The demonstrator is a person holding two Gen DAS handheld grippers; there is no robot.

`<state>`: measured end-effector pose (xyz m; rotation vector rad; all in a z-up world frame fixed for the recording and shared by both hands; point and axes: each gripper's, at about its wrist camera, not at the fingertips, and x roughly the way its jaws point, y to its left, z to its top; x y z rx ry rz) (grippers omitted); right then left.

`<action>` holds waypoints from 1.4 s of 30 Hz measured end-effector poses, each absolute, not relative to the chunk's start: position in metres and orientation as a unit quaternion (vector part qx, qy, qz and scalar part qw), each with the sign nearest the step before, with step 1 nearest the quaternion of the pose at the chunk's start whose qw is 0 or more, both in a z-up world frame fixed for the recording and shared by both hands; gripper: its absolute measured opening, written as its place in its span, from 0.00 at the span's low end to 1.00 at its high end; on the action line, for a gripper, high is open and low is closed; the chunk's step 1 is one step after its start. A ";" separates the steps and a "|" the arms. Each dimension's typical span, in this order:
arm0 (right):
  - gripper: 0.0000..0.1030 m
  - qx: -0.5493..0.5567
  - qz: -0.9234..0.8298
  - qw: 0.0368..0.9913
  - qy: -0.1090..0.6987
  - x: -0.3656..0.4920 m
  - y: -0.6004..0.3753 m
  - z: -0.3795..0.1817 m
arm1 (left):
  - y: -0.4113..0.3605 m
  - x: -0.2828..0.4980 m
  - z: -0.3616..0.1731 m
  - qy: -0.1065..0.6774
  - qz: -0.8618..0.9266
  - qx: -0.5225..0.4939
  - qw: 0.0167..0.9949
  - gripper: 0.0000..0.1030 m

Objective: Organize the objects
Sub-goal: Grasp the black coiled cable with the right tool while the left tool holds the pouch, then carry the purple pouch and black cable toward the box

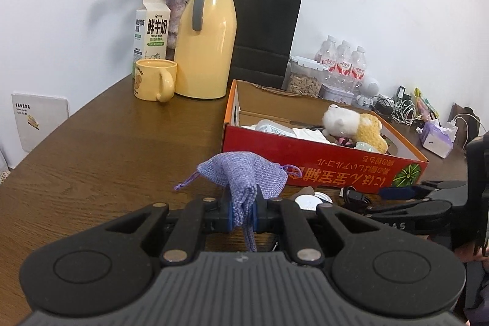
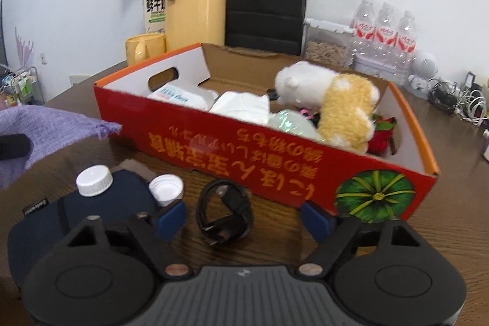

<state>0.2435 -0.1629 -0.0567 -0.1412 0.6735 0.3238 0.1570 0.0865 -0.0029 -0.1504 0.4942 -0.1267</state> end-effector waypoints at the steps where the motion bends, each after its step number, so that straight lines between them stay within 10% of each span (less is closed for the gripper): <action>1: 0.66 -0.065 0.163 0.928 0.327 0.243 -0.163 -0.058 | 0.087 0.157 -0.004 0.245 -0.063 -0.075 0.965 0.11; 6: 0.37 -0.050 0.174 0.929 0.322 0.240 -0.165 -0.058 | 0.087 0.159 -0.006 0.247 -0.067 -0.080 0.963 0.11; 42: 0.34 -0.033 0.172 0.965 0.194 0.238 -0.175 0.018 | 0.021 0.211 0.071 0.139 -0.119 -0.042 0.982 0.11</action>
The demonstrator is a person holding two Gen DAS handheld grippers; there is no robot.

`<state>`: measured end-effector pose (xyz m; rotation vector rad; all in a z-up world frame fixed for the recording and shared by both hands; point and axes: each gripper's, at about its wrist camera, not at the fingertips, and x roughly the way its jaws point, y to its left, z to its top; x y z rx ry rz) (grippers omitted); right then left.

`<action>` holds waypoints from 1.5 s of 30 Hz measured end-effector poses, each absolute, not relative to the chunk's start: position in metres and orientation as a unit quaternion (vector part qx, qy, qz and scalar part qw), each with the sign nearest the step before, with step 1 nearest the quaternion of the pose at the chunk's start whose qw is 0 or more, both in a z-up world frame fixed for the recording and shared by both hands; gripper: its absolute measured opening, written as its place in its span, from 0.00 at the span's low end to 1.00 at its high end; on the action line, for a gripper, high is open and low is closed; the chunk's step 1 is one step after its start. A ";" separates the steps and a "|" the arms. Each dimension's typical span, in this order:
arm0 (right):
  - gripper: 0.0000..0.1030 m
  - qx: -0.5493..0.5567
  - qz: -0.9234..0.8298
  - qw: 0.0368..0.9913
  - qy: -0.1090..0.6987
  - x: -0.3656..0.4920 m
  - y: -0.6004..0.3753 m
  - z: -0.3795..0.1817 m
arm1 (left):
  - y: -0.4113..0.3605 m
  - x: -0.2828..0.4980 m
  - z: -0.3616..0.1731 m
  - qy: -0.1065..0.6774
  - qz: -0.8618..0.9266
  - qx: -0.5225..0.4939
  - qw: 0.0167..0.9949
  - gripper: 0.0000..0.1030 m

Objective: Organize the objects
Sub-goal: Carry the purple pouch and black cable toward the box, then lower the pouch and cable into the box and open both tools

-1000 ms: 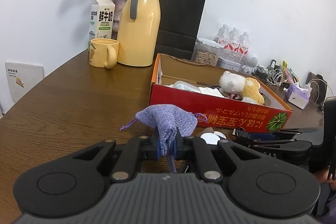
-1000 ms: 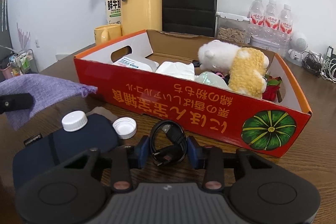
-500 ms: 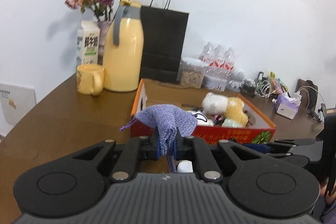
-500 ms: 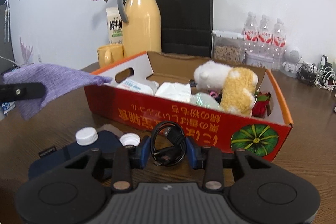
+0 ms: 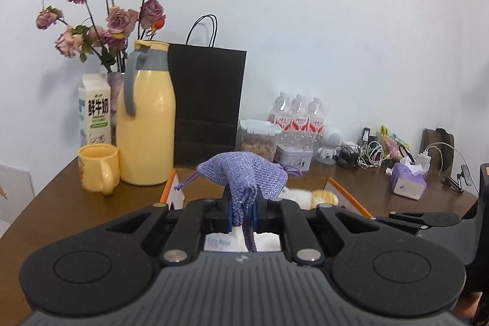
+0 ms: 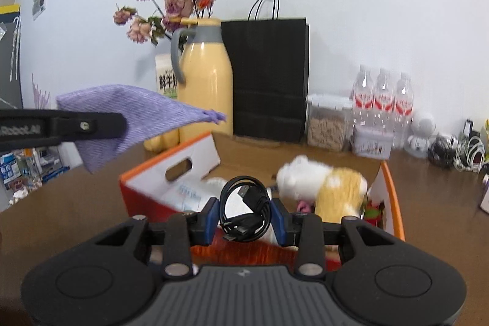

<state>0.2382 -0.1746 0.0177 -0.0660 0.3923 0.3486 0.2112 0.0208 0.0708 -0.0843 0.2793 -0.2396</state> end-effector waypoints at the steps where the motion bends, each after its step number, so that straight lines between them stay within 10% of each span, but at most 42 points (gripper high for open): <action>1: 0.34 -0.032 0.171 0.966 0.191 0.243 -0.174 0.020 | 0.018 0.217 0.072 0.139 -0.118 -0.042 0.982 0.11; 28: 0.34 -0.016 0.145 0.965 0.218 0.314 -0.181 -0.010 | -0.007 0.316 0.029 0.199 -0.078 -0.026 0.977 0.14; 32: 0.37 -0.015 0.139 0.966 0.219 0.312 -0.183 -0.010 | -0.007 0.308 0.030 0.178 -0.067 -0.019 0.982 0.68; 35: 0.65 -0.014 0.130 0.969 0.210 0.308 -0.184 -0.008 | -0.007 0.302 0.033 0.158 -0.058 -0.016 0.986 1.00; 39: 1.00 -0.016 0.118 0.973 0.196 0.303 -0.184 -0.006 | -0.005 0.298 0.035 0.150 -0.054 -0.020 0.987 1.00; 45: 1.00 -0.022 0.114 0.973 0.199 0.301 -0.183 -0.006 | -0.008 0.295 0.035 0.151 -0.053 -0.012 0.987 1.00</action>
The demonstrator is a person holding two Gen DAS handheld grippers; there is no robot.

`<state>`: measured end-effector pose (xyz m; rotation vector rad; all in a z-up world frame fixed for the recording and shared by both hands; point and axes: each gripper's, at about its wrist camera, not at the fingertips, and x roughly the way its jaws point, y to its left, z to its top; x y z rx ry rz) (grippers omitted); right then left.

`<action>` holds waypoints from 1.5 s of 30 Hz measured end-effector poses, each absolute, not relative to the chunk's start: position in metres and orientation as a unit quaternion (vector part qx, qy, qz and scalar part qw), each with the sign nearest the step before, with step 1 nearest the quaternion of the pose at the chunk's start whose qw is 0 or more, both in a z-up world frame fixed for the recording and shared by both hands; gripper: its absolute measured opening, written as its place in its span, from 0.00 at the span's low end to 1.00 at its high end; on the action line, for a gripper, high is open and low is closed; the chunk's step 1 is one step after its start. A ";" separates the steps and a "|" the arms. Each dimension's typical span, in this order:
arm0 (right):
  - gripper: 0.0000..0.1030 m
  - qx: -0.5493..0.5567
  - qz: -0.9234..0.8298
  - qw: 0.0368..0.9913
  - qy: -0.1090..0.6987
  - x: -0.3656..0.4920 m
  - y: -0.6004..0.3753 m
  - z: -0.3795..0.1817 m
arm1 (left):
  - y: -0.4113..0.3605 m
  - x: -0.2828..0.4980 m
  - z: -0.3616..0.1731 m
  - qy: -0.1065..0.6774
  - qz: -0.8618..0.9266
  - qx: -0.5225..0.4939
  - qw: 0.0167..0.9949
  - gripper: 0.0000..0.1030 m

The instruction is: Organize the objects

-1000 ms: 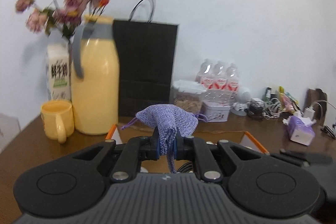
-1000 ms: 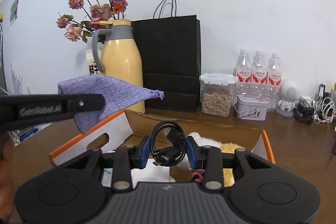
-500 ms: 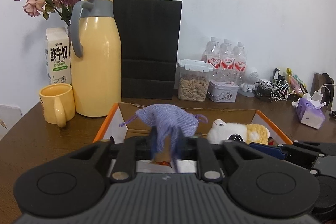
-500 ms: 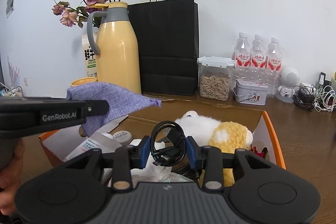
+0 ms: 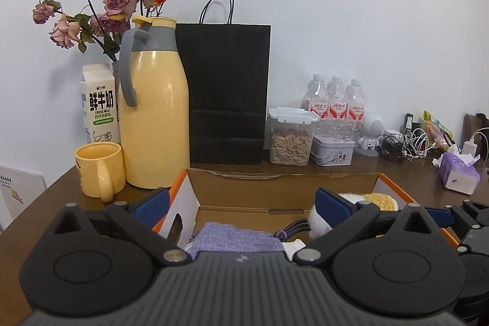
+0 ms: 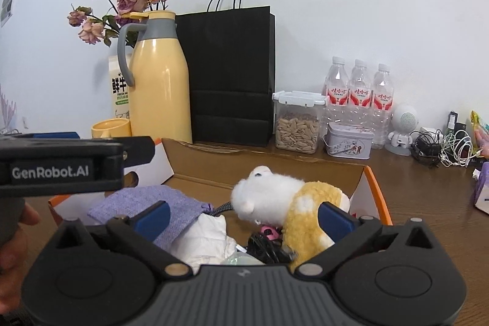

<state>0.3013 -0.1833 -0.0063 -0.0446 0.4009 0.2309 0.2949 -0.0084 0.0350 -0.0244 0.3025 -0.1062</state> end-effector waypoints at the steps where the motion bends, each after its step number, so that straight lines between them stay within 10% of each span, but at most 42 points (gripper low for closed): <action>1: 1.00 -0.022 0.114 0.973 0.197 0.300 -0.184 -0.006 | -0.008 0.294 0.035 0.150 -0.053 -0.012 0.987 1.00; 45: 1.00 -0.024 0.131 0.968 0.213 0.212 -0.194 0.004 | 0.036 0.205 0.041 0.196 -0.042 -0.022 0.980 1.00</action>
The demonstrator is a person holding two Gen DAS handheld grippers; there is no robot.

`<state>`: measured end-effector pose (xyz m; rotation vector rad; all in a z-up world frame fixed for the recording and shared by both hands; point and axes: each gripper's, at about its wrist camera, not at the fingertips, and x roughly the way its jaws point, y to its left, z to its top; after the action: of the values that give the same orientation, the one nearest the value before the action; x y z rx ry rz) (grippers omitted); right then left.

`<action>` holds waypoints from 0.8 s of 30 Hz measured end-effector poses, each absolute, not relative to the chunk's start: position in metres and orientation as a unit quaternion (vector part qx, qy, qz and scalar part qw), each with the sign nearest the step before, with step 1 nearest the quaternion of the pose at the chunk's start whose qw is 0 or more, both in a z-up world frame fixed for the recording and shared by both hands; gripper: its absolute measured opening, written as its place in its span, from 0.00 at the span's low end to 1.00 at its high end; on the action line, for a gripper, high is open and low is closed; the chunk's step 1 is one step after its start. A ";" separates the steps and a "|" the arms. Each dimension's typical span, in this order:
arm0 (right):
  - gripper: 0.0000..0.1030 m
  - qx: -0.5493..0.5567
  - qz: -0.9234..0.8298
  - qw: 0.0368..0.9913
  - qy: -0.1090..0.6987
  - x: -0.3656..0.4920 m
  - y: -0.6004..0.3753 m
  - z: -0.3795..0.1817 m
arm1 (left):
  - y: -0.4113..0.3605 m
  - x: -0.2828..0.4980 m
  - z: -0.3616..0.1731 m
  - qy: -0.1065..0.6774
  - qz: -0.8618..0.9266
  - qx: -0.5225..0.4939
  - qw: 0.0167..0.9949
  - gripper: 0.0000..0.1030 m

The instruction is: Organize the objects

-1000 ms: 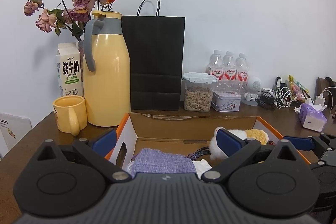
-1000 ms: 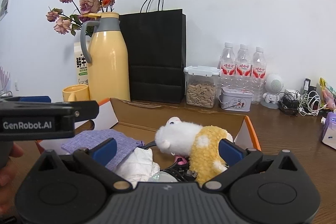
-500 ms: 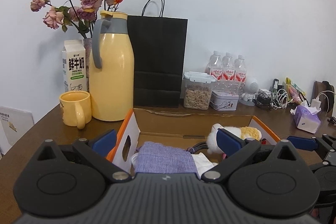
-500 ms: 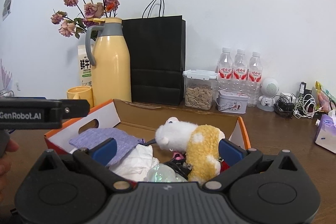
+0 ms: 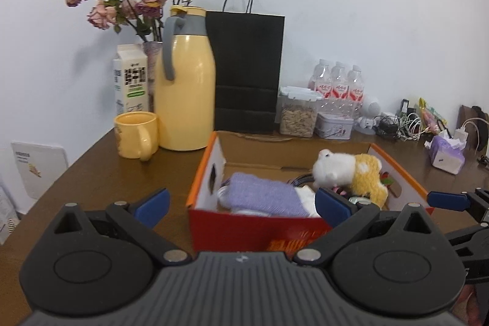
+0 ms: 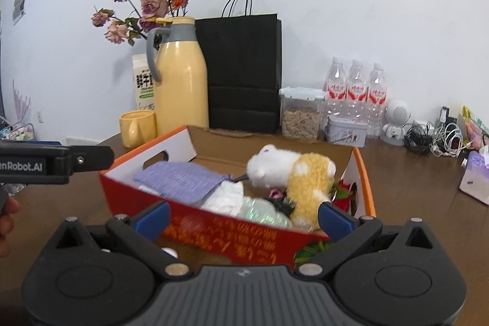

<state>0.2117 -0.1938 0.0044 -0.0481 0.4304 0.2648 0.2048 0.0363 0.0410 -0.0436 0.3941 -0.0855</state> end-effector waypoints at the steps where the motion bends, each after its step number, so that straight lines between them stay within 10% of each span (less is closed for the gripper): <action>1: 1.00 -0.024 0.131 0.968 0.215 0.209 -0.193 0.004 | 0.039 0.200 0.041 0.197 -0.041 -0.022 0.979 1.00; 24: 1.00 -0.024 0.205 0.942 0.266 0.174 -0.148 -0.018 | 0.111 0.127 0.016 0.227 0.030 -0.047 0.972 1.00</action>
<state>0.1738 -0.1485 -0.0177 -0.0485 0.5416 0.4172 0.1273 0.1111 0.0159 -0.0956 0.4589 0.0603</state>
